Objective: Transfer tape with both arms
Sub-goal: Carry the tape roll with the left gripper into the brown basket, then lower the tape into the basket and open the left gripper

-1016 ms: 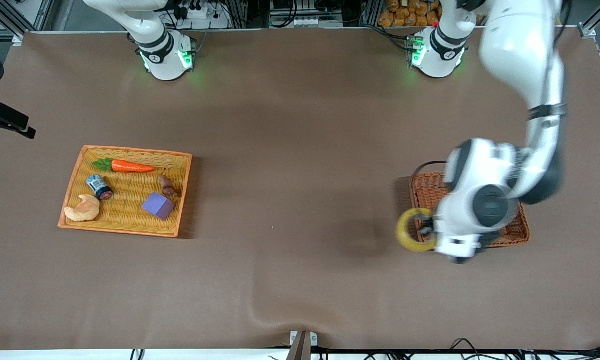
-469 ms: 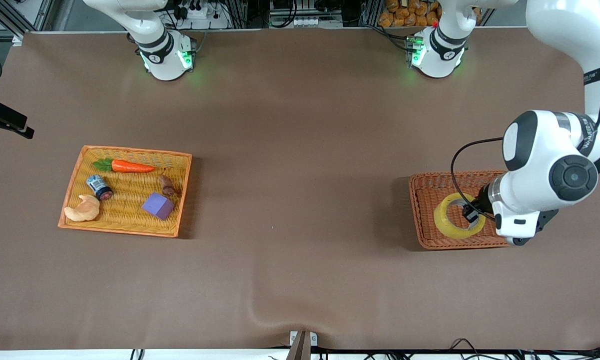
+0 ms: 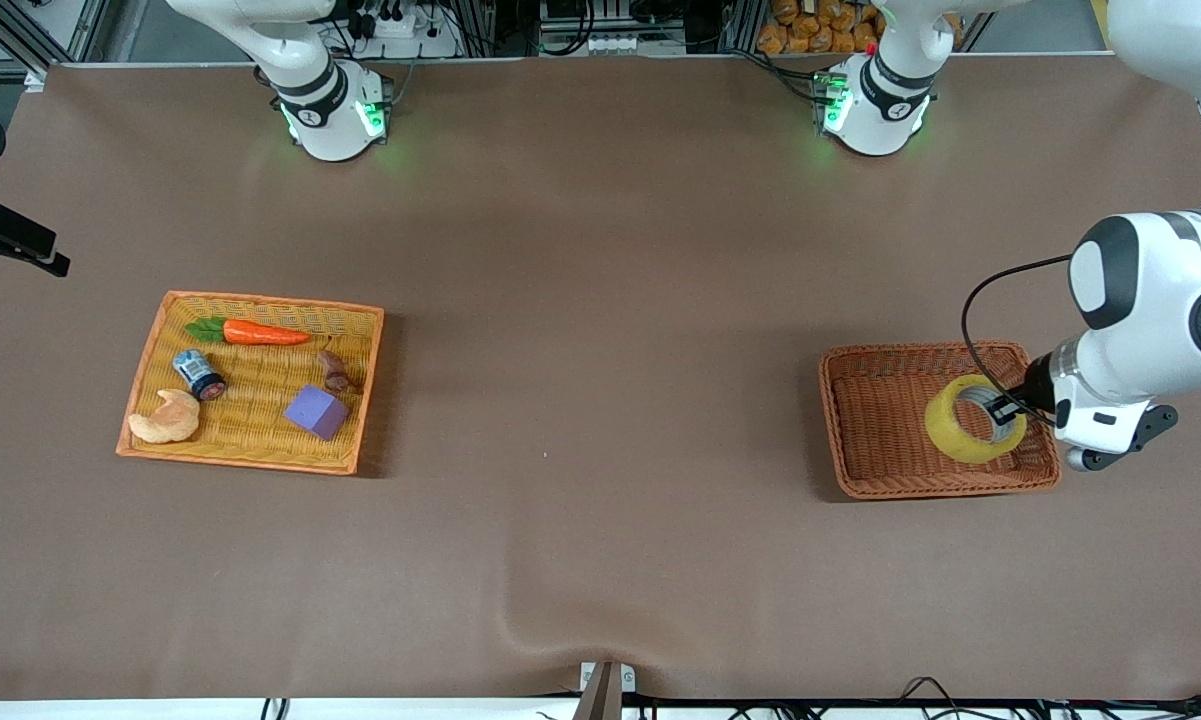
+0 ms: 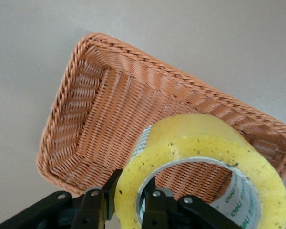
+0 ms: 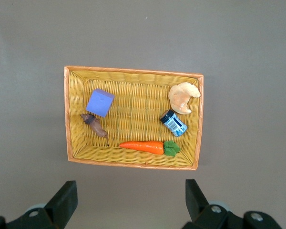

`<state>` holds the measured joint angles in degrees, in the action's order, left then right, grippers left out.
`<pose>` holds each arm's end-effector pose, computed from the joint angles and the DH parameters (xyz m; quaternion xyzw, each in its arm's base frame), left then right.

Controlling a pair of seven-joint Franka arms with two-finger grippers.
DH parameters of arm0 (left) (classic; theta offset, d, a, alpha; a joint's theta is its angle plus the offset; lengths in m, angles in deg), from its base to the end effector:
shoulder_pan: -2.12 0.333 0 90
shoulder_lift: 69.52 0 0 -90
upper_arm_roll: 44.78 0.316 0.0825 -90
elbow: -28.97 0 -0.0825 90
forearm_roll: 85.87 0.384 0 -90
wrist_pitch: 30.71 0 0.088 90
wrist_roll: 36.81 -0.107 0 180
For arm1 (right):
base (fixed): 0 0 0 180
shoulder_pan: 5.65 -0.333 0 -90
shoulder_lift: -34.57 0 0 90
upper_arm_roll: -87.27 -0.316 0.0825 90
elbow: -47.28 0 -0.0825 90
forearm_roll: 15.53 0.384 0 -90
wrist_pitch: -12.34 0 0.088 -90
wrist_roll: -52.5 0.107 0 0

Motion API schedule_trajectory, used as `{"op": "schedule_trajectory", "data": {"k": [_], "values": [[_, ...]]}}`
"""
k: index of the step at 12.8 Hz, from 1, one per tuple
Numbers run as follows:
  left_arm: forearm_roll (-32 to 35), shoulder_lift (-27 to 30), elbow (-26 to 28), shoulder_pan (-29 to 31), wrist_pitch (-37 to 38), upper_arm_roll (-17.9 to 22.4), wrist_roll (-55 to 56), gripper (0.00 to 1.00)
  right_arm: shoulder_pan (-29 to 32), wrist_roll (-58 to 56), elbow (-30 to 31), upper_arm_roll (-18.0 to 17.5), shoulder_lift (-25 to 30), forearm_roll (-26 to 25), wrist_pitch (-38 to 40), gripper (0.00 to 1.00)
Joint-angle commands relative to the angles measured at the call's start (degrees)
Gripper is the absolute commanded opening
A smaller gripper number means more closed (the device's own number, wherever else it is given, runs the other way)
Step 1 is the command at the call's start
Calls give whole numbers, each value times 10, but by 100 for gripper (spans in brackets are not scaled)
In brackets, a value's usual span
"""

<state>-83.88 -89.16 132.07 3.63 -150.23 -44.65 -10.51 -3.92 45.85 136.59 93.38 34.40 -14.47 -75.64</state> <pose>0.6331 0.0198 0.3529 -0.9721 -0.2325 0.0242 0.0209 0.5470 -0.0732 0.6255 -0.9998 0.0102 0.0118 0.0107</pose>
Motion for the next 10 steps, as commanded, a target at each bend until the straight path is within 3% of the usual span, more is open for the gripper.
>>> {"op": "schedule_trajectory", "data": {"k": [1,6,10], "values": [[-3,15,57,5,-68,-7,-25,0,13,-6,-8,-9,-2,-4,11,100],[-3,14,111,4,-136,-7,-25,0,8,-6,-7,-10,-8,-5,12,100],[10,-10,117,4,-137,-7,-24,0,13,-6,-7,-10,-9,-5,19,100]]}}
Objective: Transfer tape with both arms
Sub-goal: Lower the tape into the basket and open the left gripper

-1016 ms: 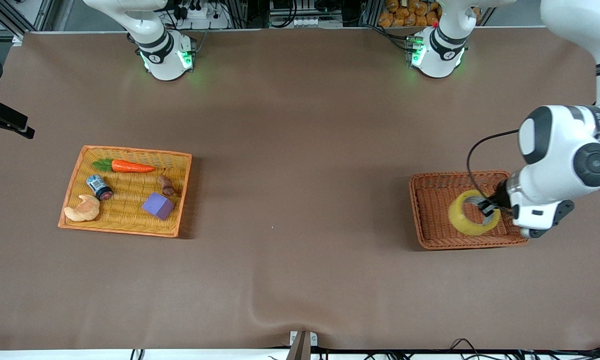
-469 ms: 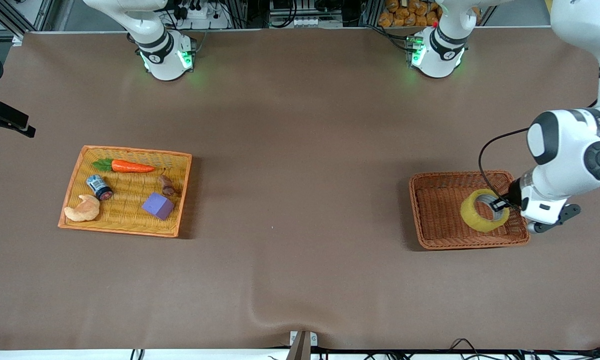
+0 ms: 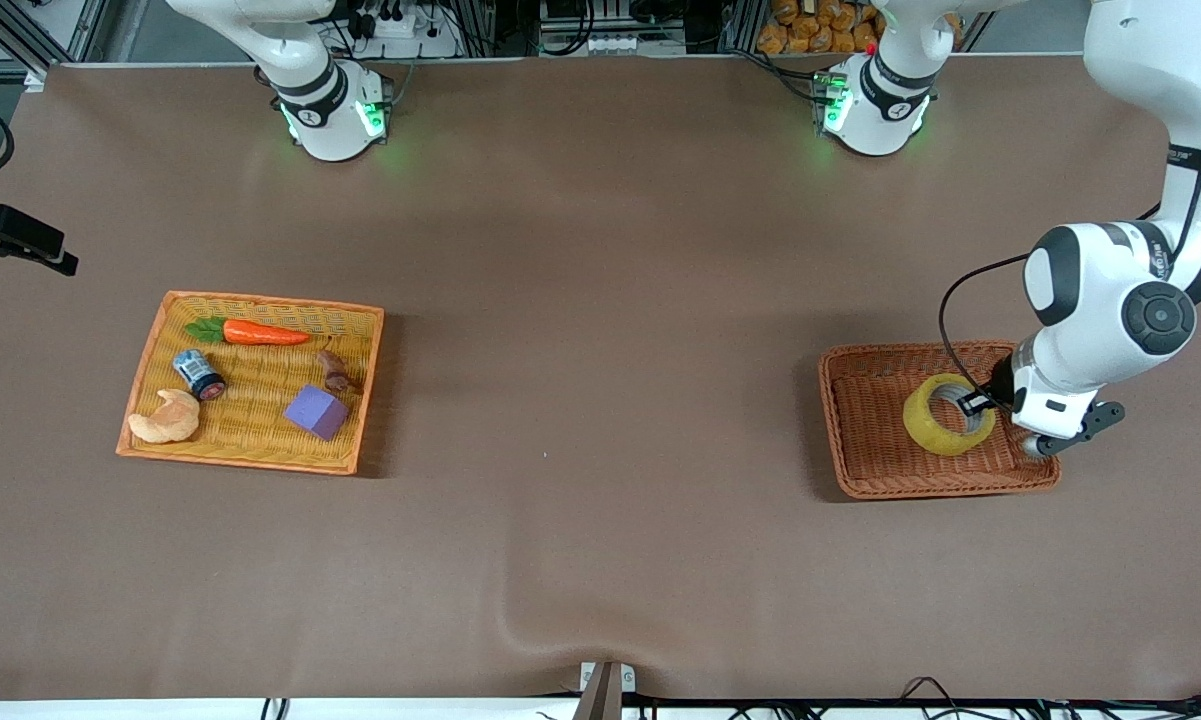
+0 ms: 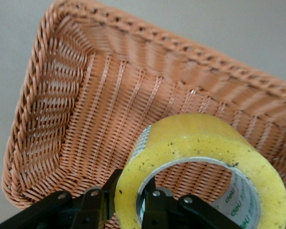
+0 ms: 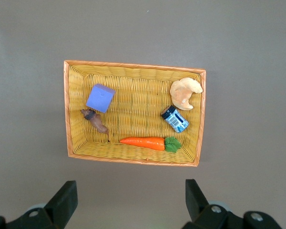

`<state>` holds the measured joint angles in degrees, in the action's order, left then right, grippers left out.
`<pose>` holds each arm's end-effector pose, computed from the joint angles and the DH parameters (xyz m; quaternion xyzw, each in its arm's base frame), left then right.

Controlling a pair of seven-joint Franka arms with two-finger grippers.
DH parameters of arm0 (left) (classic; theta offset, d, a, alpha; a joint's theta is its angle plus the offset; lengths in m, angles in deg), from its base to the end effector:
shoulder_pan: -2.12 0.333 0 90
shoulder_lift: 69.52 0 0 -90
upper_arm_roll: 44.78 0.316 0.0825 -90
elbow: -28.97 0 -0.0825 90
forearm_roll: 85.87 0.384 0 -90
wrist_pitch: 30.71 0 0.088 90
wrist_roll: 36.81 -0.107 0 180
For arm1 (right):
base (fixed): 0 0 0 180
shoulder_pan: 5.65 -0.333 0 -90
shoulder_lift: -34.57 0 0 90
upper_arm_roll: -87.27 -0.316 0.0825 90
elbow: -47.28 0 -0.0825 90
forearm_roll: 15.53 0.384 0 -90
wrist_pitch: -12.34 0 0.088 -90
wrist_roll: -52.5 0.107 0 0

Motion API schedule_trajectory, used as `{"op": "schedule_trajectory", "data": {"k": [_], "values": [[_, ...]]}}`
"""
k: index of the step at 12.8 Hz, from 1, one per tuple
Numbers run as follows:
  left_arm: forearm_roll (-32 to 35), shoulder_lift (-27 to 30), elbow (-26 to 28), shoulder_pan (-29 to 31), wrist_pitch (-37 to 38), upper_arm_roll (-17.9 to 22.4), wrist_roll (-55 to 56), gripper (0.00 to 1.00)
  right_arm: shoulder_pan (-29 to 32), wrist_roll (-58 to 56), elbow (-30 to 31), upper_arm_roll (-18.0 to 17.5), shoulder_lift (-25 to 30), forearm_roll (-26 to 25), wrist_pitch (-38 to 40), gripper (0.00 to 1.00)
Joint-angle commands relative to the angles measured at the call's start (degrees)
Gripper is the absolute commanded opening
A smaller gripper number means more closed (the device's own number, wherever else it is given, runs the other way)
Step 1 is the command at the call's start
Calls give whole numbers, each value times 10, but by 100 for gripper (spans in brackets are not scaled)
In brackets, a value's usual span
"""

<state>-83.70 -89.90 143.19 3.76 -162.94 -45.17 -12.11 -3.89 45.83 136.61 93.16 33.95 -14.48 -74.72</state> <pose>0.6021 0.0140 0.2791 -0.9770 -0.2119 0.0177 0.0165 0.5477 -0.0712 0.6197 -0.9996 0.0083 0.0239 0.0117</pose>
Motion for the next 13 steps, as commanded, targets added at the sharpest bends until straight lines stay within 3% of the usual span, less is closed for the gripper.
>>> {"op": "schedule_trajectory", "data": {"k": [1,3,5,6,10,13], "values": [[8,-7,6,4,-9,-1,-8,0,13,-5,-7,-8,-4,-5,10,100],[9,-14,6,4,-6,0,-8,4,14,-5,-8,-7,-4,-5,10,100],[9,-22,7,5,-5,-1,-6,57,16,-6,-8,-6,-4,-5,23,100],[9,-22,7,4,-5,0,-4,100,18,-6,-7,-6,-4,-6,24,100],[8,-10,-4,1,11,-1,8,100,22,-5,-7,-7,-4,-6,24,100],[9,42,-24,-1,38,-24,-1,100,24,-5,-7,-7,-8,-5,25,100]]}}
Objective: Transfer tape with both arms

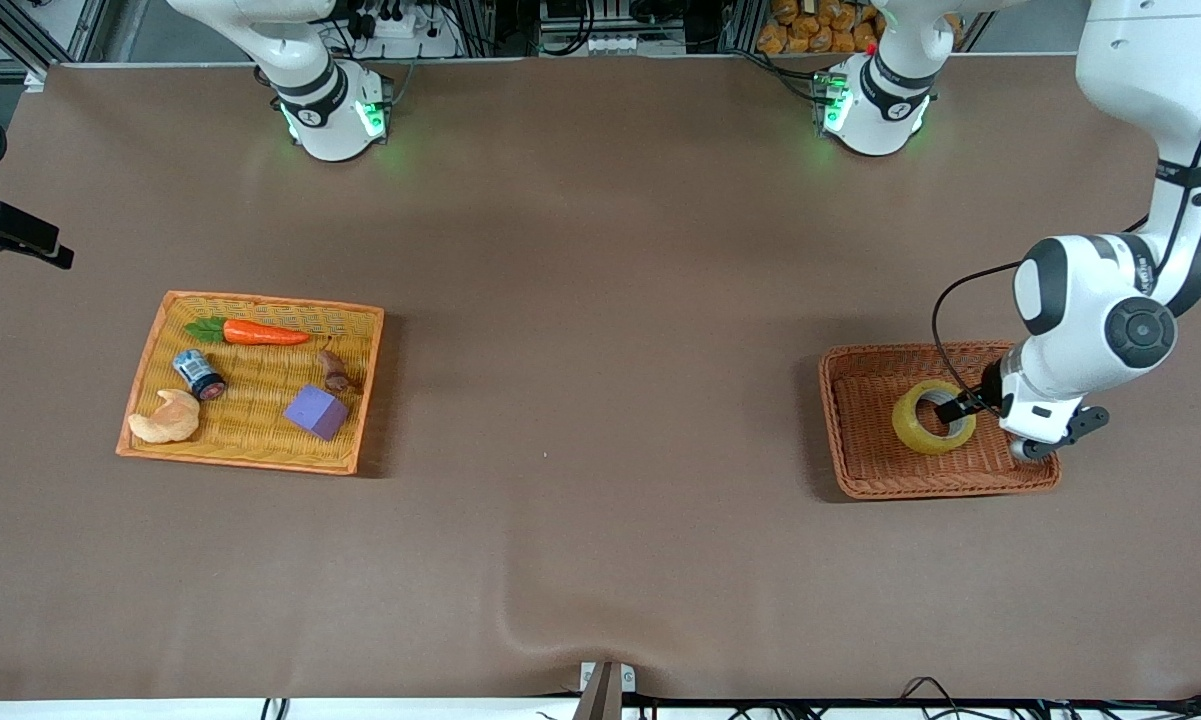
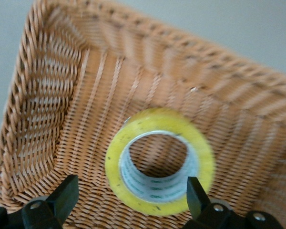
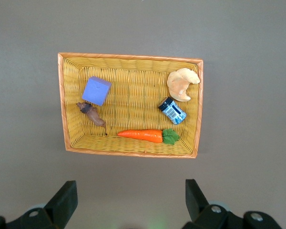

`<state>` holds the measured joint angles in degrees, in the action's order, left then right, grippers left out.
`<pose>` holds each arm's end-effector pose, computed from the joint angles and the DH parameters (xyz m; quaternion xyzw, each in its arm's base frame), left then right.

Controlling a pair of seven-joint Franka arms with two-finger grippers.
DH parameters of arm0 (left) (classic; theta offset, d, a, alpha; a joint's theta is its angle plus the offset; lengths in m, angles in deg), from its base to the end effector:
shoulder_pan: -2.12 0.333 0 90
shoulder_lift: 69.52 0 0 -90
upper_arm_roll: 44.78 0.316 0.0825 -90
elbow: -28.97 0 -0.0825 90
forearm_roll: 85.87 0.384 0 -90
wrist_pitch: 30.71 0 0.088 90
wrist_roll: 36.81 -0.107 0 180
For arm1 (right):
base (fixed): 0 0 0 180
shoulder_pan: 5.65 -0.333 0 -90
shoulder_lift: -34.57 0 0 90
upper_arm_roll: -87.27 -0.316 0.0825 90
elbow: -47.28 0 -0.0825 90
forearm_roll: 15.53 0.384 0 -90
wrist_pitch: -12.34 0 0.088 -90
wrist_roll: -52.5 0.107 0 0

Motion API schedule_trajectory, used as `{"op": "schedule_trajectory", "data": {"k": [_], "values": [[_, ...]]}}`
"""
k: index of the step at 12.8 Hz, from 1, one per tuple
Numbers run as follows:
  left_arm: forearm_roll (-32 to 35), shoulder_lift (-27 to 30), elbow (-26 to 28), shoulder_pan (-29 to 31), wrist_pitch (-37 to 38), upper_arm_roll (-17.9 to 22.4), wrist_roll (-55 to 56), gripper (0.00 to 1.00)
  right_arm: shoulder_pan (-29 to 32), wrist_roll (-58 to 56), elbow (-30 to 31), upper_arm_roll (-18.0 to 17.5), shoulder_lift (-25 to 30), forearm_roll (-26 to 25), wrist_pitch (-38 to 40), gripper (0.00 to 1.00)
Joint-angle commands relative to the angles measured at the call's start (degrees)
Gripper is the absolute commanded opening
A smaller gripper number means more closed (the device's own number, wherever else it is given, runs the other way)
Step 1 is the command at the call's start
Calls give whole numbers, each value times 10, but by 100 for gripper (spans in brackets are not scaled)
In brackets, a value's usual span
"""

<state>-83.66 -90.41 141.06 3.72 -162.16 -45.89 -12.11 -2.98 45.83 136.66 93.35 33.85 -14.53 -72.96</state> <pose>0.6120 0.0065 0.2881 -0.9784 -0.2059 0.0107 0.0134 0.5433 -0.0812 0.6158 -0.9989 0.0178 0.0404 0.0136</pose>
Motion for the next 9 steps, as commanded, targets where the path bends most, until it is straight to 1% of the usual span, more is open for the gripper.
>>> {"op": "schedule_trajectory", "data": {"k": [1,3,4,6,8,9], "values": [[9,66,-6,0,31,-20,-4,100,15,-5,-7,-9,-8,-6,7,100],[9,108,-10,2,32,-20,-32,100,15,-5,-8,-9,-8,-6,7,100],[9,130,-10,0,44,-21,-52,100,15,-5,-8,-9,-8,-5,7,100],[9,173,-11,2,114,-41,-96,100,14,-5,-9,-9,-7,-5,7,100],[9,205,-13,1,158,-42,-152,100,14,-5,-9,-9,-8,-5,7,100],[8,213,-23,1,171,-42,-170,100,14,-4,-9,-9,-8,-5,7,100]]}}
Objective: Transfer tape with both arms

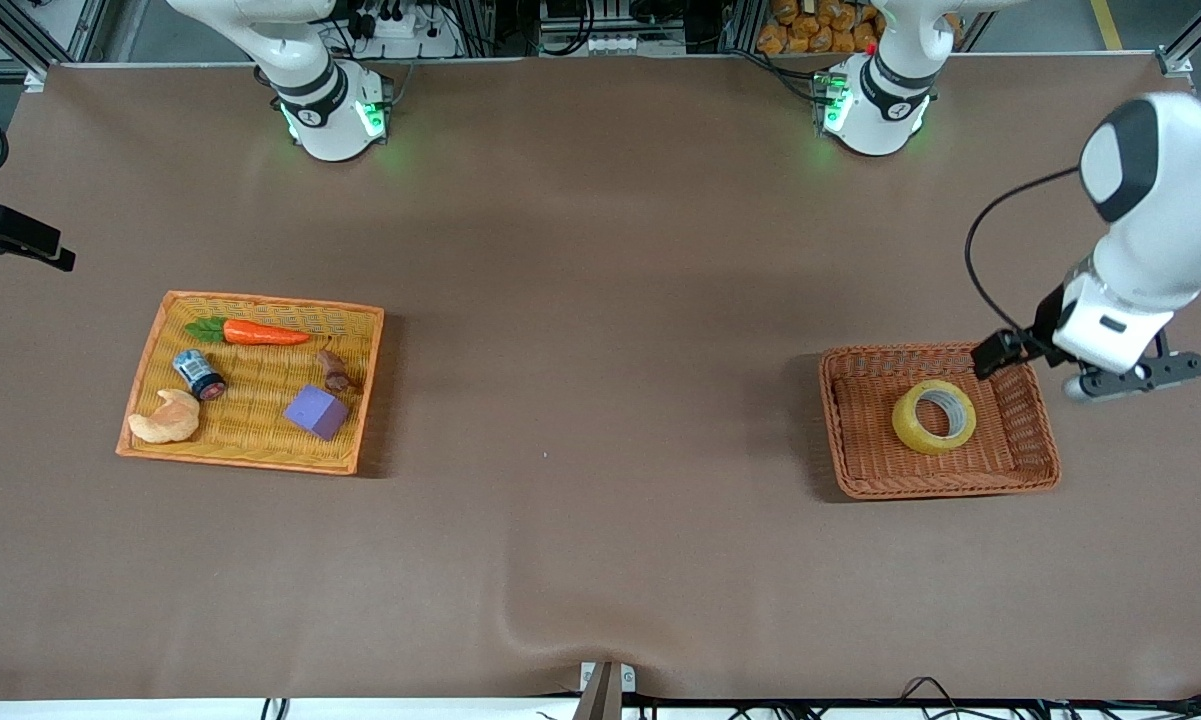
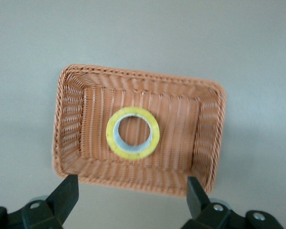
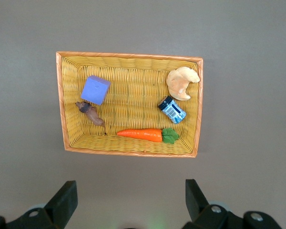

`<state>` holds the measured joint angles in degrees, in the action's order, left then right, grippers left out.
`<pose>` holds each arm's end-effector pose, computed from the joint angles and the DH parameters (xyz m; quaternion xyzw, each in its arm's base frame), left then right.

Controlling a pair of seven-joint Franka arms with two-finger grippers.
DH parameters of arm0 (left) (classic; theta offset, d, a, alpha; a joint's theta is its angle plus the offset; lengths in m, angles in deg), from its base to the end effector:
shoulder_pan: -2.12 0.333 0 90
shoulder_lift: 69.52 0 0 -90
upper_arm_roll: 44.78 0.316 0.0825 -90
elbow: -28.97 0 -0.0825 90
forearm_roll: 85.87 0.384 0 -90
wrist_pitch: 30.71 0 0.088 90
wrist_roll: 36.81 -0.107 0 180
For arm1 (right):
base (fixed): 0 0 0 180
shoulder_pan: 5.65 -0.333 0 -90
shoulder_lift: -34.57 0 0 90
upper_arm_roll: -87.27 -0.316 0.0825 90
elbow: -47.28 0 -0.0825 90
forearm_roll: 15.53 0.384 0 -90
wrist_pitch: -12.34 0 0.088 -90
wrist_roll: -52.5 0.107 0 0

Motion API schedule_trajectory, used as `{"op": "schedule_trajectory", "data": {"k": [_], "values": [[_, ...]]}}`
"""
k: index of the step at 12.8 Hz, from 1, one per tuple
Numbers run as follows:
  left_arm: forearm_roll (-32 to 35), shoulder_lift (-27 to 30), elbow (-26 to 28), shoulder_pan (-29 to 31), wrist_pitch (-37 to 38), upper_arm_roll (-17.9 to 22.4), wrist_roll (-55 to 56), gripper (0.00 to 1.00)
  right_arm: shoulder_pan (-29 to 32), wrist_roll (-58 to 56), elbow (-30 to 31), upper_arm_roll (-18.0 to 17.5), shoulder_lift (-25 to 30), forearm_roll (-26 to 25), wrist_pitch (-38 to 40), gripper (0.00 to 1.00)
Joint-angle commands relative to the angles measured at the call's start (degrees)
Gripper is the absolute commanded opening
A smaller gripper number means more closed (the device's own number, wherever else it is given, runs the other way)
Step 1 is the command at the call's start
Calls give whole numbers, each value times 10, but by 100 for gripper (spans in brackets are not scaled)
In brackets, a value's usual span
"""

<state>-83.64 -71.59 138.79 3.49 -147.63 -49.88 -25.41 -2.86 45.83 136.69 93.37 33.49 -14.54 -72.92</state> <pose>0.5769 -0.0349 0.4804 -0.9972 -0.0589 -0.0457 0.0102 0.5448 -0.0826 0.6121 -0.9988 0.0191 0.0441 0.0137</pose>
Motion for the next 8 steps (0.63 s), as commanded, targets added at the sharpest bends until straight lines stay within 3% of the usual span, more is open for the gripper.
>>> {"op": "schedule_trajectory", "data": {"k": [1,4,8], "values": [[1,28,-14,2,50,-3,-47,100,12,-4,-9,-9,-4,-5,6,100],[1,21,-99,-25,149,-2,-49,100,12,-3,-9,-9,-4,-5,6,100],[2,21,-162,-29,244,-25,-58,100,12,-3,-9,-9,-3,-5,6,100]]}}
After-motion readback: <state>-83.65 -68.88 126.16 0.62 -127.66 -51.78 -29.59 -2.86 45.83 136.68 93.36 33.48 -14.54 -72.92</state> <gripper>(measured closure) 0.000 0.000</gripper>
